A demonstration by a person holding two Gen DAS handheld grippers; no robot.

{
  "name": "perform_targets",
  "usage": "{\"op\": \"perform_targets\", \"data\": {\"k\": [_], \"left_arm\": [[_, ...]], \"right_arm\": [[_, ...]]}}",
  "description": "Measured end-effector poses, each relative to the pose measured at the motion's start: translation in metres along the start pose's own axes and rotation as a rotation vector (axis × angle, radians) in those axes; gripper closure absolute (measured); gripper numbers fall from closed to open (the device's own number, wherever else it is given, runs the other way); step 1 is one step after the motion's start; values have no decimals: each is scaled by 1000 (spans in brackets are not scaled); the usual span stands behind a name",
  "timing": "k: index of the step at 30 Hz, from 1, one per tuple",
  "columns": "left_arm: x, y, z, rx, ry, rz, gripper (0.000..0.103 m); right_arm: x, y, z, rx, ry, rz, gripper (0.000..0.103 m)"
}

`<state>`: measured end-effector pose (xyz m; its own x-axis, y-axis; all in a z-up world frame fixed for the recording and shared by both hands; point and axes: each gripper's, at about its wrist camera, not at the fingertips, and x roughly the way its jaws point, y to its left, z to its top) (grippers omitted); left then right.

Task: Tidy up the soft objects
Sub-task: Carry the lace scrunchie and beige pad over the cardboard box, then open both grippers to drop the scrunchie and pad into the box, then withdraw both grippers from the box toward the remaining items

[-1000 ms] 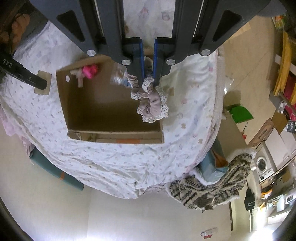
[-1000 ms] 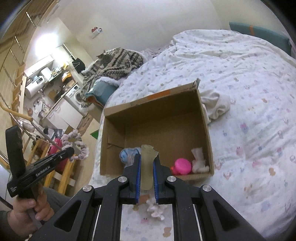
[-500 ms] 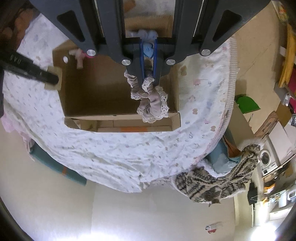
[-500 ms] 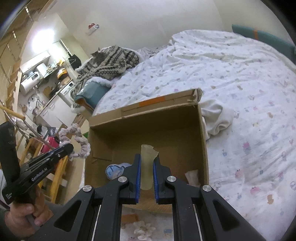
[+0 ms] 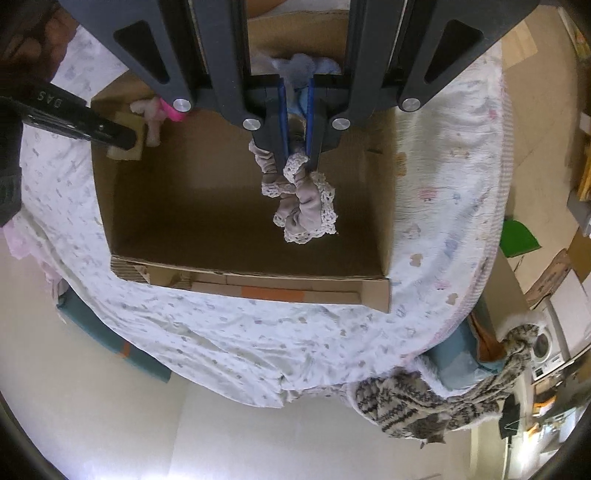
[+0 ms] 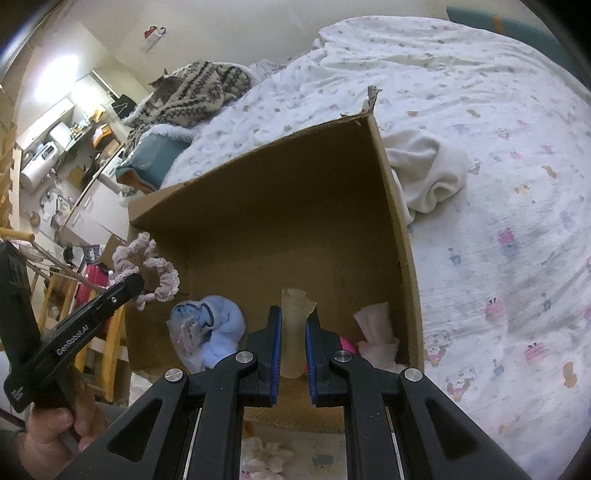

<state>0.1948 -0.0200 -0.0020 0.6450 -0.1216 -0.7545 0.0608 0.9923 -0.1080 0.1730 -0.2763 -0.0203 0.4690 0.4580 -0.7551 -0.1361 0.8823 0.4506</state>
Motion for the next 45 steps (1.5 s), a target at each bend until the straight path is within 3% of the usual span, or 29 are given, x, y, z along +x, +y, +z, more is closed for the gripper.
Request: {"op": "perform_targets", "data": {"k": [10,16,22,24,25,33,37,39,40,45], "left_arm": [[2,-5,-2,-20,10,-56,95],[6,-8,-3,-9,31,-44,92],[7,-8,-5,-25,42,-61,73],[5,-8,-5,-25,35,-45,50],[4,-8,-5,-31,27,-43,46],[5,-15,-5,-11,39,-25,39],[6,-21,-6,31,42,-4,39],[7,-21,-7,36,44,3,39],[8,-21,-7,35,44,4,39],[9,-19,-8,29,49,3,39]], "right_arm": [[10,1,3,-11,30,-21,90],[12,1,4,-3,35,-15,90],[16,2,3,-11,44,-7,90],[16,3,2,-10,44,-1,90],[17,3,2,-10,44,3,90],[16,5,1,-17,38,10,84],[14,7,3,-16,18,3,68],[13,6,4,-7,11,-3,46],[12,5,4,0,1,-7,31],[9,3,6,13,-8,-16,30]]}}
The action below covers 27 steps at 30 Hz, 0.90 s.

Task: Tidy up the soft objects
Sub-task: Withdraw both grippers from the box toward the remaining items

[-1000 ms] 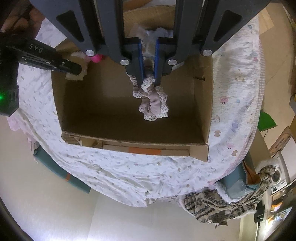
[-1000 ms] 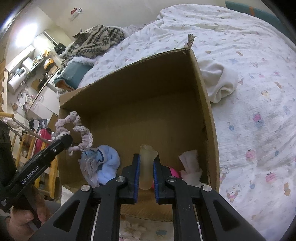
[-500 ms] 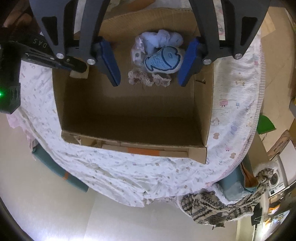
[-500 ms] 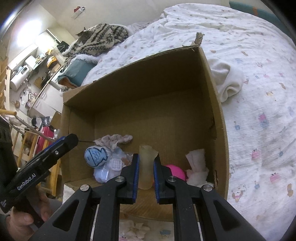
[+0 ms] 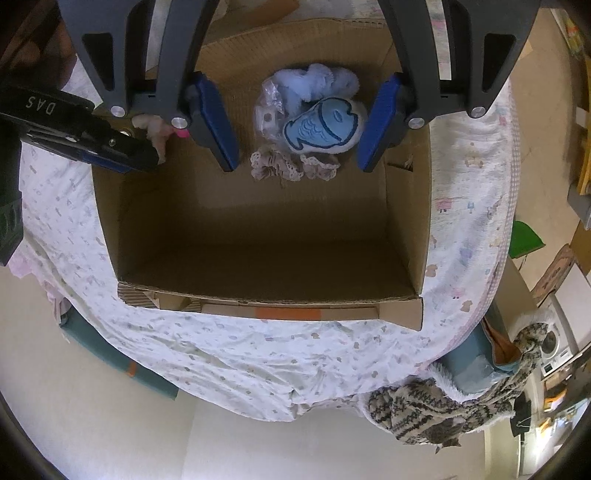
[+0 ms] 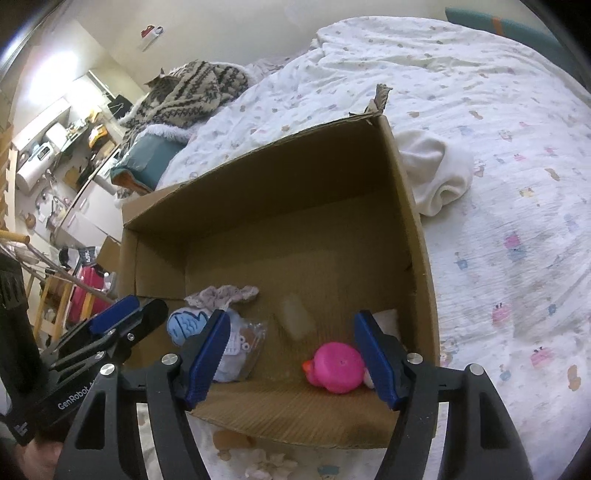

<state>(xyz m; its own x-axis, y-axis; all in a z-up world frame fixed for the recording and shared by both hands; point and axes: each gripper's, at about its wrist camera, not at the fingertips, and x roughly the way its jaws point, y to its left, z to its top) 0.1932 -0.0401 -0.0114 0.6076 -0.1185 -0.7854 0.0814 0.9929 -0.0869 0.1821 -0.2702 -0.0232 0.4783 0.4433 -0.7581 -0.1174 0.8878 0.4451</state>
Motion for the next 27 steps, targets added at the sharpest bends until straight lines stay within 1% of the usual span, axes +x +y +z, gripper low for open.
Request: {"op": "perform_targets", "data": {"k": [9,16,22,27], "left_arm": [[0,0,0,5,-3,3,39],[-1,2,-7,20,-5,23,39],[-17,9,-11,2,-13,21,39],[-29,12,-18,29,-31,67,39]], "right_arm": [[0,2,1,-6,4,-3,30],[-6,5,0,1,-10,-1,30],[-14,4,-4,21,-13,4,30],[-23,4,-14,41,-5,9,30]]}}
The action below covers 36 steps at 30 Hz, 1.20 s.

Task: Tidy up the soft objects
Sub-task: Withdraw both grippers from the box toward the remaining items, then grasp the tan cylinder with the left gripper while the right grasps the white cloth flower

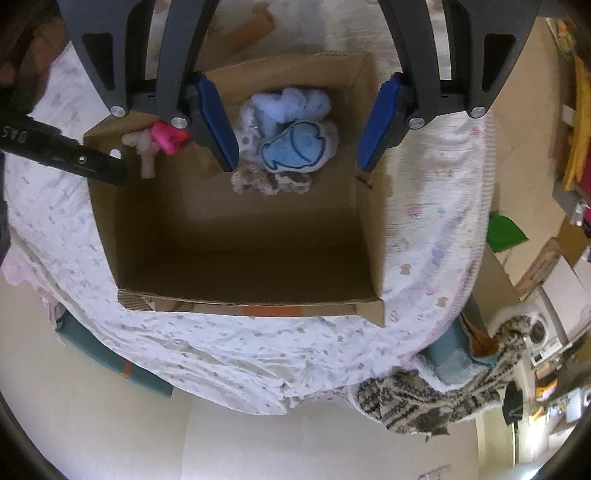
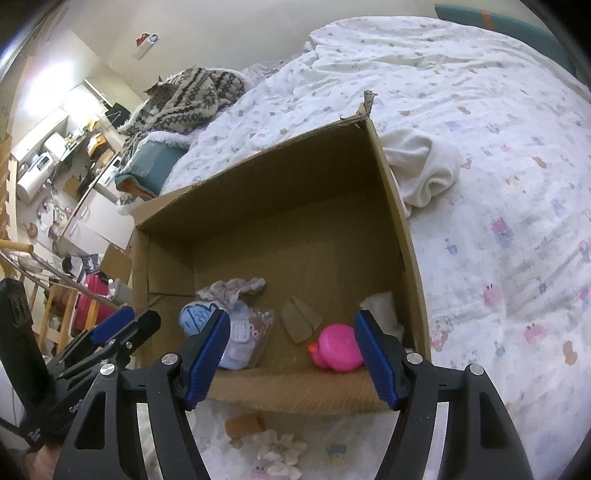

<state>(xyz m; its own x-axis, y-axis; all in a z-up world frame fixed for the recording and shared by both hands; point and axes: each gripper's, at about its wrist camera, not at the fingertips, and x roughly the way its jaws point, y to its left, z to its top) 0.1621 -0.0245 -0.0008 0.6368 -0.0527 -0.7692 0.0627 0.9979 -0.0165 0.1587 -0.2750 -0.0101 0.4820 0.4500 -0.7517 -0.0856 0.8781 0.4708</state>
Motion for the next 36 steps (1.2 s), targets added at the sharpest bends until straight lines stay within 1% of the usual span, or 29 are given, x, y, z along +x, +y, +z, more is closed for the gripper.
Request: {"op": "perform_targets", "data": {"k": [5,10,15,19,24,28,30,33,36], "left_arm": [[-9,7,-12,-38,23,-4,39],[-15,11,-26,-42,62,26,39],[-22,13,-40,-48,92,21,39],[-25,16,-49,-71,117,9,39],[-26,20,-59,-99,151,8,39],[-25,20,-68,-111,175,11,39],[-22,21,-70,-118,191,21,39],[-17,24,-71,-141,209,18,39],[-14,27,-70,-162,214,15,39]], "right_arm": [[-13,7,-13,-30,4,-1,30],[-18,7,-28,-21,27,-9,30],[-20,10,-41,-24,56,-7,30],[-20,11,-52,-14,79,-2,30],[-16,4,-64,46,118,12,30],[-8,-10,-74,140,167,33,30],[-1,-17,-77,187,191,40,30],[11,-26,-81,244,230,53,30],[26,-28,-85,264,268,46,30]]}}
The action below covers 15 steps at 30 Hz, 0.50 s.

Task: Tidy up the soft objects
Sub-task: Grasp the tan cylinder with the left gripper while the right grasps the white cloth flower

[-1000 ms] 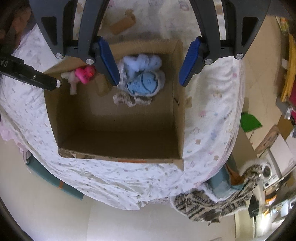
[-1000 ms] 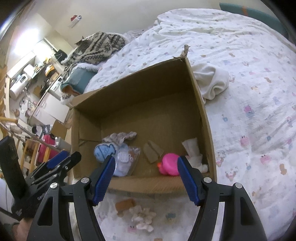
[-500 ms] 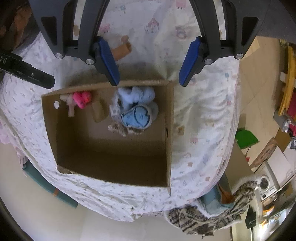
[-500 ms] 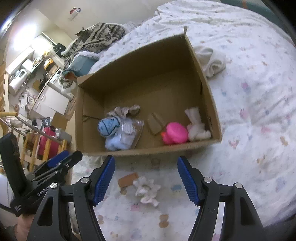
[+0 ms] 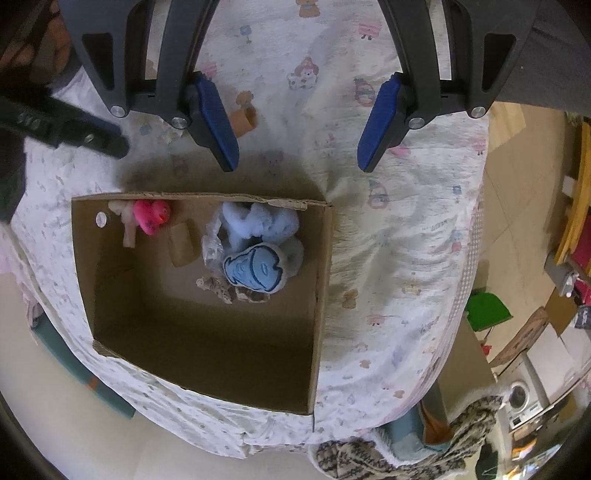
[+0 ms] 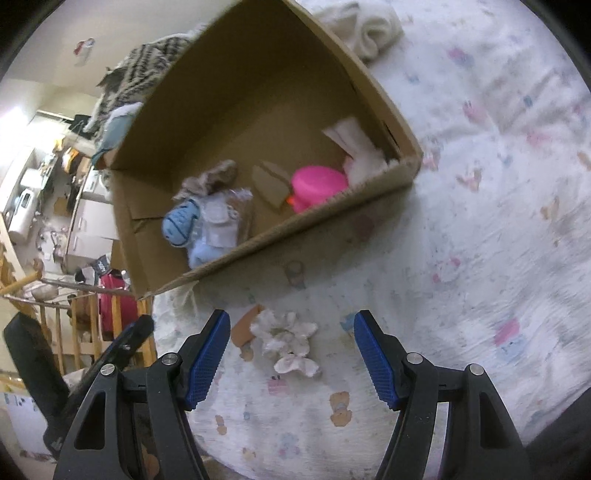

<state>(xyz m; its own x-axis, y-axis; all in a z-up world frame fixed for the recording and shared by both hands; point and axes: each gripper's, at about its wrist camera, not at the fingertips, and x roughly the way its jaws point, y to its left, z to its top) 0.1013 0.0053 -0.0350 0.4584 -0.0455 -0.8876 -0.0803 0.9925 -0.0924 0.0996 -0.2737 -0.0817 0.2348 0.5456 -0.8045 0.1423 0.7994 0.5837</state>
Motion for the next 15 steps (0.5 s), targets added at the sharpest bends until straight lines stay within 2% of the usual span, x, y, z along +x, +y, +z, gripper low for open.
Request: {"op": "perform_targets", "data": {"k": [3,9,15], "left_arm": [[5,-1,1,-4,15,0,39],[12,-5,1,-15,37,-9,39],[20,-8,-1,-7,57,-3,39]], "right_arm": [[20,6,-2,-21,62,-6,30],[54,31,-5,-156,127,-109,31],[65,36,-10,-215,149,-161,66]]}}
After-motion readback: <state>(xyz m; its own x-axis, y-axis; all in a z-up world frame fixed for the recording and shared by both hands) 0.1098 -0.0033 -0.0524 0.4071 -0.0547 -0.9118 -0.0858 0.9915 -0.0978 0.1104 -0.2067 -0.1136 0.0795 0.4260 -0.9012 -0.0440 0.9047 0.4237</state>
